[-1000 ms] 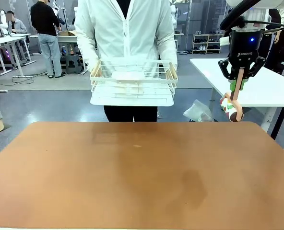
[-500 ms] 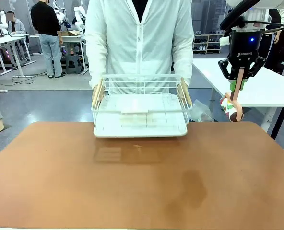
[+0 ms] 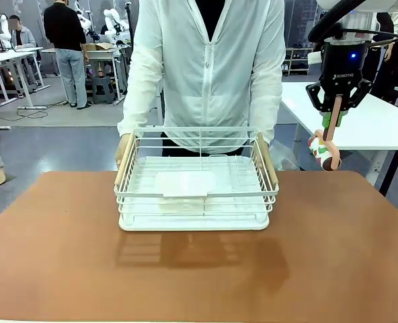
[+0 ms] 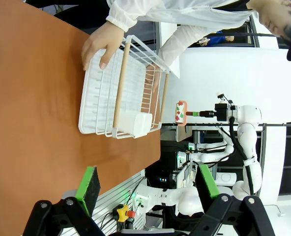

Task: Clean the table.
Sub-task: Place the Lint Roller down when the Dish drying rack is positioned in the middle of the table.

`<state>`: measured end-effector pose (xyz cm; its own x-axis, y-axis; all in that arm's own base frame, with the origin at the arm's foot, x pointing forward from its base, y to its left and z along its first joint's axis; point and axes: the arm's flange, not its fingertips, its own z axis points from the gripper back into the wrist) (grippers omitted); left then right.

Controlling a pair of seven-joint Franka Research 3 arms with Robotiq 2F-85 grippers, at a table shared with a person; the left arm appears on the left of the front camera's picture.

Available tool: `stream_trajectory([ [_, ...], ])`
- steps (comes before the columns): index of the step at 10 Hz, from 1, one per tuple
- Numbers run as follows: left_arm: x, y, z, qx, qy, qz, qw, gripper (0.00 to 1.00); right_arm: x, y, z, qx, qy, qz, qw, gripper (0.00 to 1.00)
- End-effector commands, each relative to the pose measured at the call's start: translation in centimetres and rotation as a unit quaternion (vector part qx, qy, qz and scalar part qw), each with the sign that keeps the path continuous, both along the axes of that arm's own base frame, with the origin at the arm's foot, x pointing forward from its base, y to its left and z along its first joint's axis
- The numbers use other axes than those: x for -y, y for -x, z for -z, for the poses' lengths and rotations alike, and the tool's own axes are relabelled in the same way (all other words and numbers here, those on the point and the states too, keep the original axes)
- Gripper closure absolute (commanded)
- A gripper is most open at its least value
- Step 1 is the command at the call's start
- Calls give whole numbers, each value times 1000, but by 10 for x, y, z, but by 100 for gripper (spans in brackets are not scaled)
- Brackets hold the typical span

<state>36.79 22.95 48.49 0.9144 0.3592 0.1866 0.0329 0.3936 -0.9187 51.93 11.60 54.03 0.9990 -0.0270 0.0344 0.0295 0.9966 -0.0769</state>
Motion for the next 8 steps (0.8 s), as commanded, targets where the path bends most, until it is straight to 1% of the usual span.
stream_trajectory([
  [1, -1, 3, -1, 3, 3, 2, 1000, 0, 2, 4, -1, 9, -2, 1, 1000, 79],
  [8, -1, 3, -1, 3, 3, 2, 1000, 0, 2, 4, -1, 9, -2, 1, 1000, 79],
])
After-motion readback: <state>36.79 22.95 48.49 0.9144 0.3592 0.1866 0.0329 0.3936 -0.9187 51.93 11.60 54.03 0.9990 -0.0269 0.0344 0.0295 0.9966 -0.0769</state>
